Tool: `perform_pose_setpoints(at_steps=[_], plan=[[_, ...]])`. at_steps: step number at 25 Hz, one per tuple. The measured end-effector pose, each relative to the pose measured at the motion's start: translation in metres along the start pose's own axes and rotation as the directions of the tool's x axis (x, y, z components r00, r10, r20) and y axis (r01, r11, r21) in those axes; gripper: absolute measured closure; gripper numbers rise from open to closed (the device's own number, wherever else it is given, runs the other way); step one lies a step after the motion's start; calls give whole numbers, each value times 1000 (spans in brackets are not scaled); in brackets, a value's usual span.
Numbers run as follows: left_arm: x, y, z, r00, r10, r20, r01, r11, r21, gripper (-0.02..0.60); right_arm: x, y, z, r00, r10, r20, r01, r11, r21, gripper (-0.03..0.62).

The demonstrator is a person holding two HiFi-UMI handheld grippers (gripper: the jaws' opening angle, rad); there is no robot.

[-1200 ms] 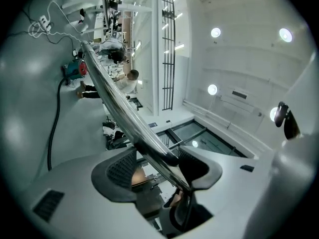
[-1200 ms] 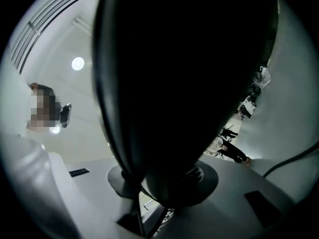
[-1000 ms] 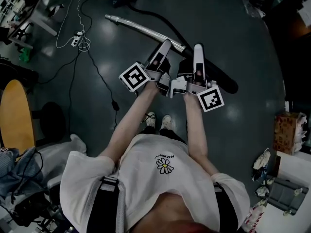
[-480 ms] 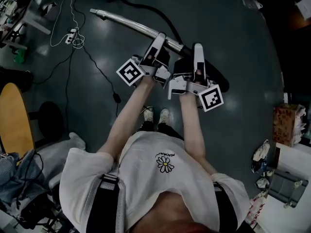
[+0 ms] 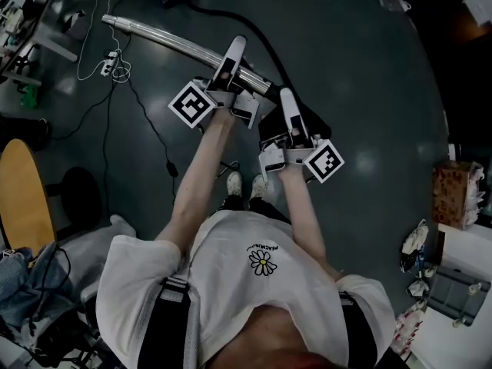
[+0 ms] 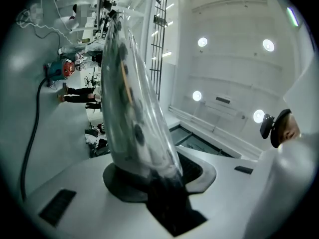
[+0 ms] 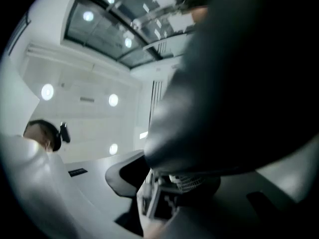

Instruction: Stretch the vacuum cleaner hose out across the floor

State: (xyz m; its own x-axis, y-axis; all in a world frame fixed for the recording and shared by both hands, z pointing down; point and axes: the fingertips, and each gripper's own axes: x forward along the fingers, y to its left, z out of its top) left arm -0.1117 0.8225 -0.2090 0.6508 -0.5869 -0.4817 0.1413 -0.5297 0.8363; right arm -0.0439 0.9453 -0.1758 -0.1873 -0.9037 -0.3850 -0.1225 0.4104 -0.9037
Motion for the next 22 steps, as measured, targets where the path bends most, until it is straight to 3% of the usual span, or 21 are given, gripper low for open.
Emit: perform_pose_setpoints(at_steps=[1, 2, 5, 8, 10, 12, 14, 17, 19, 21, 22], plan=[[2, -2, 3, 1000, 1, -22, -1, 1000, 12, 431, -7, 0, -17, 991, -6, -132, -2, 999, -55, 451], [5, -5, 7, 998, -2, -55, 3, 1000, 25, 437, -16, 0, -36, 964, -17, -267, -14, 993, -113, 450], [9, -20, 14, 984, -19, -175, 32, 997, 70, 439, -49, 10, -83, 822, -39, -569, -93, 975, -201, 450], [8, -37, 16, 962, -28, -273, 71, 986, 149, 438, -76, 43, -95, 683, 19, -730, -239, 951, -198, 451], [3, -47, 11, 934, -12, -356, 96, 971, 218, 438, -81, 58, -76, 640, -6, -768, -324, 905, -277, 451], [-7, -60, 2, 889, 0, -457, 149, 945, 290, 437, -70, 58, -52, 623, -82, -778, -370, 846, -385, 451], [-18, -77, -11, 827, -2, -562, 232, 912, 339, 437, -49, 54, -45, 580, -111, -807, -406, 820, -404, 450], [-33, -101, -36, 737, 1, -676, 321, 879, 351, 437, -27, 56, -75, 454, -86, -887, -478, 816, -325, 450], [-40, -113, -51, 695, 17, -719, 351, 864, 360, 437, -26, 55, -104, 366, -95, -926, -536, 791, -293, 450], [-51, -124, -61, 660, 36, -751, 378, 848, 373, 437, -33, 58, -122, 310, -59, -949, -565, 791, -234, 444], [-58, -130, -64, 645, 46, -763, 391, 838, 381, 437, -39, 61, -128, 299, -21, -954, -561, 805, -194, 444]])
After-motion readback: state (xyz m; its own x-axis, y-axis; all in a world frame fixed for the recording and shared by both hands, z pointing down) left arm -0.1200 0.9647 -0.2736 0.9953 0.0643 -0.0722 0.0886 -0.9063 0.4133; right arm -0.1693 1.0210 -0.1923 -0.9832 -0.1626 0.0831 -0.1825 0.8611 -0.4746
